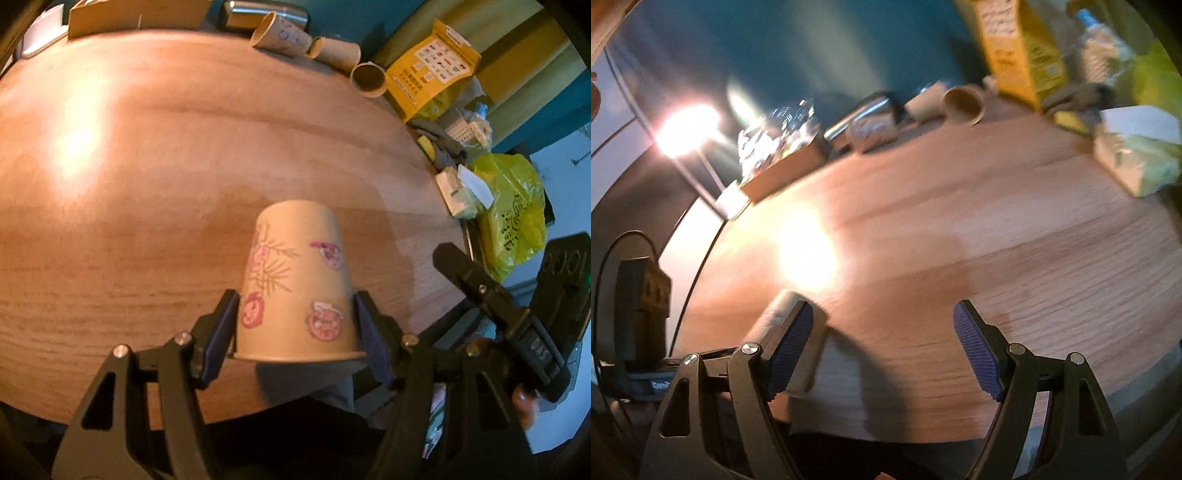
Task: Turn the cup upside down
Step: 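Lift the paper cup with the left tool and carry it toward the right tool, then close the right tool on the paper cup while the left tool releases it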
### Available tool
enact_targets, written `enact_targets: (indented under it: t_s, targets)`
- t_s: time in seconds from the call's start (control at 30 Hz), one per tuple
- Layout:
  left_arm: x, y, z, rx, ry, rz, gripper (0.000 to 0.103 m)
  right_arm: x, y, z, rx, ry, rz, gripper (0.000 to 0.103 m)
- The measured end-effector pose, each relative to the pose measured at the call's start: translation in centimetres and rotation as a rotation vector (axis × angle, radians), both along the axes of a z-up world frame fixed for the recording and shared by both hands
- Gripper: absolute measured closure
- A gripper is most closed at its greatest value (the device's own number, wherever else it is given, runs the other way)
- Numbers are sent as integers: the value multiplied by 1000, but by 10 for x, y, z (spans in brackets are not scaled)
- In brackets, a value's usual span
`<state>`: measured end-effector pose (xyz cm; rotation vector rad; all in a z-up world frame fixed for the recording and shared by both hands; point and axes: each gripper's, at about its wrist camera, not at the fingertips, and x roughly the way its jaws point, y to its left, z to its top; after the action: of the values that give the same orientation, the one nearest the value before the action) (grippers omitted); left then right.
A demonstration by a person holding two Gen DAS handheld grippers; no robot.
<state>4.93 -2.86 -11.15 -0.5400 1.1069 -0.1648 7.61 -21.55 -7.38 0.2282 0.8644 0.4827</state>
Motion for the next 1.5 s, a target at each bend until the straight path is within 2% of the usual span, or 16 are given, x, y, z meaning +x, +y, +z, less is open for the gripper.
enact_targets:
  t_s: [0.27,0.33,0.63,0.9,1.13,1.33,1.4,1.5]
  targets:
    - [-1,3,-1,-1,2,-19,35,11,28,-5,14,101,34,22]
    - [-1,3,0,-16,0,-22,26,13,31,-7,29,124,43,22]
    - [-11,9,13,-12,-25,-25,26,26,55,-5,44,182,98,22]
    - [-44,45,37,60,-126,44,26,30,93,-8,1,210,187,22]
    - [-57,74,27,19,-140,84,26,34,129,-16,-86,240,203,22]
    - [-62,90,22,-3,-158,91,26,40,142,-22,-104,284,199,22]
    - [-63,96,21,-9,-161,94,26,43,144,-25,-84,315,199,25]
    - [-66,101,19,-15,-163,101,26,43,148,-24,-90,312,194,30]
